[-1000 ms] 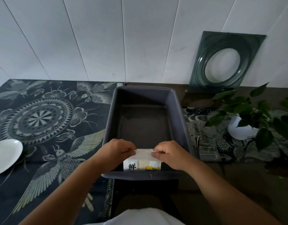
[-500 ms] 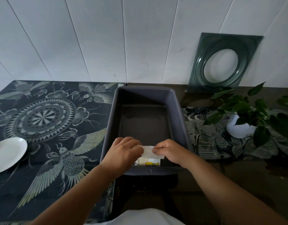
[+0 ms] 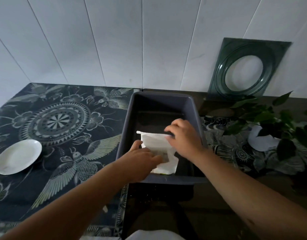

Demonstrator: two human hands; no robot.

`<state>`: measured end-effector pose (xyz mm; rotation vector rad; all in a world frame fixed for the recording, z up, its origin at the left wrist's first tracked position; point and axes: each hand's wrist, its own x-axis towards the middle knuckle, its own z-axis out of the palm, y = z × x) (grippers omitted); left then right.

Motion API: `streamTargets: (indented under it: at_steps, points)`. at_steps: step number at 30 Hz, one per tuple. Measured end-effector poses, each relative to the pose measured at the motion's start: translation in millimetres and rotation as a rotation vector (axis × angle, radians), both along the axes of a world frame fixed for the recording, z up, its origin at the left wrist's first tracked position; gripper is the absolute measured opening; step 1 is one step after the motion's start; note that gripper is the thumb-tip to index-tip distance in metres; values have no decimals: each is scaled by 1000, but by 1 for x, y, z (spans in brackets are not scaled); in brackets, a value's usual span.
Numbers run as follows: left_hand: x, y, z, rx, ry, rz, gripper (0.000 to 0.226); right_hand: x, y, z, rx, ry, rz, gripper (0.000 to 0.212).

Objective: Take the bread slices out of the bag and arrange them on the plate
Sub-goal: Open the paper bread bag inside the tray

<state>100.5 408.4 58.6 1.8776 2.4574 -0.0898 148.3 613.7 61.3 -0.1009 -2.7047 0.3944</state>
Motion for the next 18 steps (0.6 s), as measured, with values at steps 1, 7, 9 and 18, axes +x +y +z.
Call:
streamTargets:
  at_steps: [1, 7, 9, 18]
  points:
    - [-4, 3, 2, -13, 7, 6, 31, 6, -4, 3, 129, 22, 160, 19]
    - [-23, 13, 16, -266, 80, -9, 48, 25, -1, 15, 468, -584, 431, 41]
    - [-27, 6, 22, -314, 146, 24, 54, 29, 11, 21, 531, -675, 418, 65]
    - [-18, -16, 12, -417, 197, -56, 65, 46, 18, 35, 621, -850, 467, 76]
